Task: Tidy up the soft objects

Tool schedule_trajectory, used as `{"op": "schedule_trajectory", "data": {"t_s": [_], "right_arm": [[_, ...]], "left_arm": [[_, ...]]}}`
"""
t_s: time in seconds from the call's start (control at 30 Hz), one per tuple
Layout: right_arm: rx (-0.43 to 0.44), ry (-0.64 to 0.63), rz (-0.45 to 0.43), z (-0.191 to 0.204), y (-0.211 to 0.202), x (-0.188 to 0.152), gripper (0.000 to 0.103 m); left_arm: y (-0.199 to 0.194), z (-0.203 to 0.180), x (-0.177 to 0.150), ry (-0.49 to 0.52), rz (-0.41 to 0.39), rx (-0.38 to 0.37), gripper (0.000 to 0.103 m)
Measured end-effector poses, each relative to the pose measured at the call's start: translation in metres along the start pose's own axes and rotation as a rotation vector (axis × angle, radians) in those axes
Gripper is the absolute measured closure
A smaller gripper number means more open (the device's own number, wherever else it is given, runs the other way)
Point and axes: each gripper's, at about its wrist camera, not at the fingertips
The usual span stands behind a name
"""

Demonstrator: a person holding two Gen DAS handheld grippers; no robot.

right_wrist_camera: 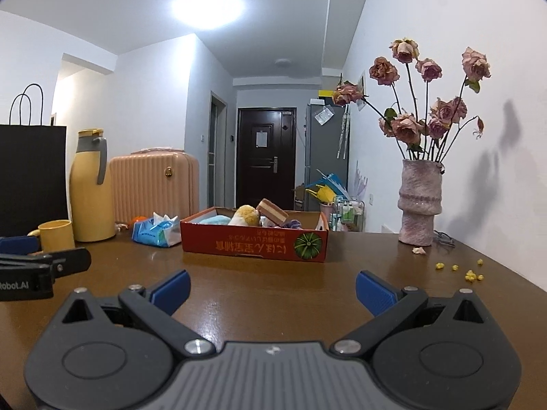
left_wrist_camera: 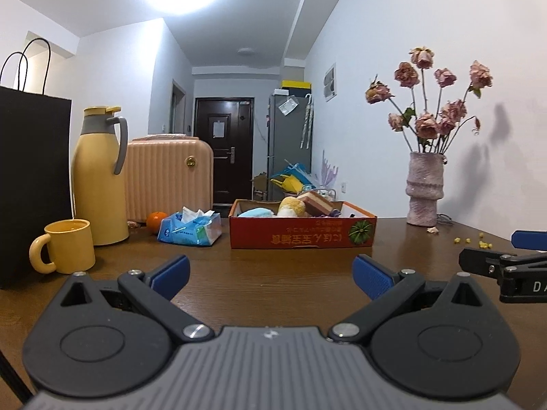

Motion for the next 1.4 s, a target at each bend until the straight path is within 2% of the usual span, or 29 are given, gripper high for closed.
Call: {"op": "schedule_trajectory", "data": {"t_s": [0.4,1.4], "right_arm": [[0.001,-0.010,-0.013,0.007,-0.017,0.001,0.000],[0.006,-0.012,-0.018,0.009,-0.021,0.002,0.000]], "left_arm": [[-0.010,-0.005,-0.002,0.011,-0.002,-0.023,0.000],[-0.014,-0.006,-0.003,0.013,-0.005,-0.025,0.000]]}}
Point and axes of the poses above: each gripper's, at about its wrist camera, not at the fingertips, and y roughly the way its jaws point, z to its left, x to its top
